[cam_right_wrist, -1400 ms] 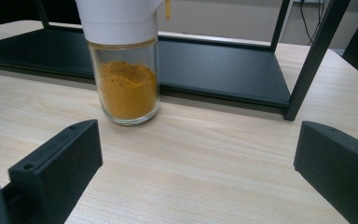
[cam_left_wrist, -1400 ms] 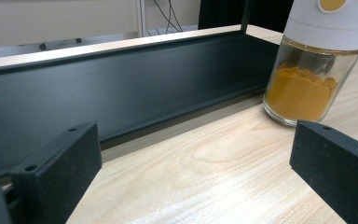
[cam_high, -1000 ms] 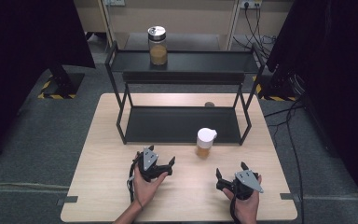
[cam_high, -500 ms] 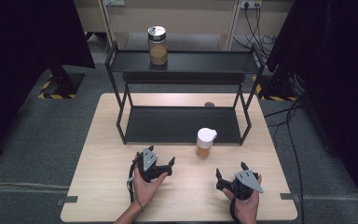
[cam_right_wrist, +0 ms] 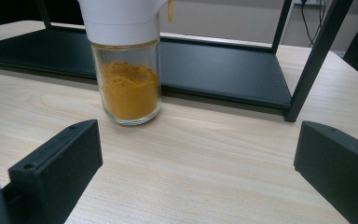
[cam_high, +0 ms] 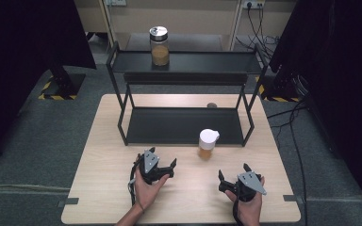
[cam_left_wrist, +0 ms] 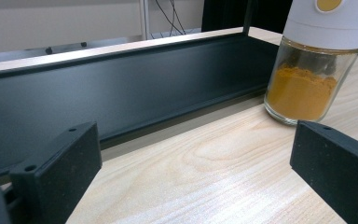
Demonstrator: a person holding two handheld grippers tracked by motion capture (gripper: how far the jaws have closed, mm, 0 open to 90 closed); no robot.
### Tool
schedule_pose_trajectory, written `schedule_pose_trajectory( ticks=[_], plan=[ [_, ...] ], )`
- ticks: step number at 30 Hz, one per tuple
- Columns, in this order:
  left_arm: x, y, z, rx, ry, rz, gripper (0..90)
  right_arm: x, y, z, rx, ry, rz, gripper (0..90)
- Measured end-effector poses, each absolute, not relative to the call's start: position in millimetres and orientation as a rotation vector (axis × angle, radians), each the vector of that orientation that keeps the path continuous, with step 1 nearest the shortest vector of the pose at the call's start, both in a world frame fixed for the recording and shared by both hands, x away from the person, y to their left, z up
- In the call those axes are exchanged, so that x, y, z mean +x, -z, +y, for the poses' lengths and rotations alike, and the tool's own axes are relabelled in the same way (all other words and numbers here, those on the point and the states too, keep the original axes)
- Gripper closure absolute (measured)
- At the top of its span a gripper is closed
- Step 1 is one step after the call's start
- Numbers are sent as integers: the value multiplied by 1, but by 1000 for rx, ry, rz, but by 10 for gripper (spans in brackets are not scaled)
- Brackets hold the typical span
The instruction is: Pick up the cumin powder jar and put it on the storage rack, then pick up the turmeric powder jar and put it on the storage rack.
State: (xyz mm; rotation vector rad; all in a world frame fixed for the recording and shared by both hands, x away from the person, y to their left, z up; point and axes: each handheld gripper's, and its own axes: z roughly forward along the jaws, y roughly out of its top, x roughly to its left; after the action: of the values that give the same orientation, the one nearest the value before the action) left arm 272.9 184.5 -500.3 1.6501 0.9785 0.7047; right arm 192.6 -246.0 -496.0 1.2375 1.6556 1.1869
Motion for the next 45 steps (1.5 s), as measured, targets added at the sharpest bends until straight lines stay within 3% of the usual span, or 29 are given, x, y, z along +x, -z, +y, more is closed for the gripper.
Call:
schedule_pose_trajectory(
  ticks=[35, 45],
  plan=[
    [272, 500, 184, 1649, -707, 979, 10, 193, 496, -246, 1220, -1192, 1666, 8],
    [272, 500, 183, 1658, -708, 970, 10, 207, 488, -234, 1155, -1259, 1640, 6]
  ],
)
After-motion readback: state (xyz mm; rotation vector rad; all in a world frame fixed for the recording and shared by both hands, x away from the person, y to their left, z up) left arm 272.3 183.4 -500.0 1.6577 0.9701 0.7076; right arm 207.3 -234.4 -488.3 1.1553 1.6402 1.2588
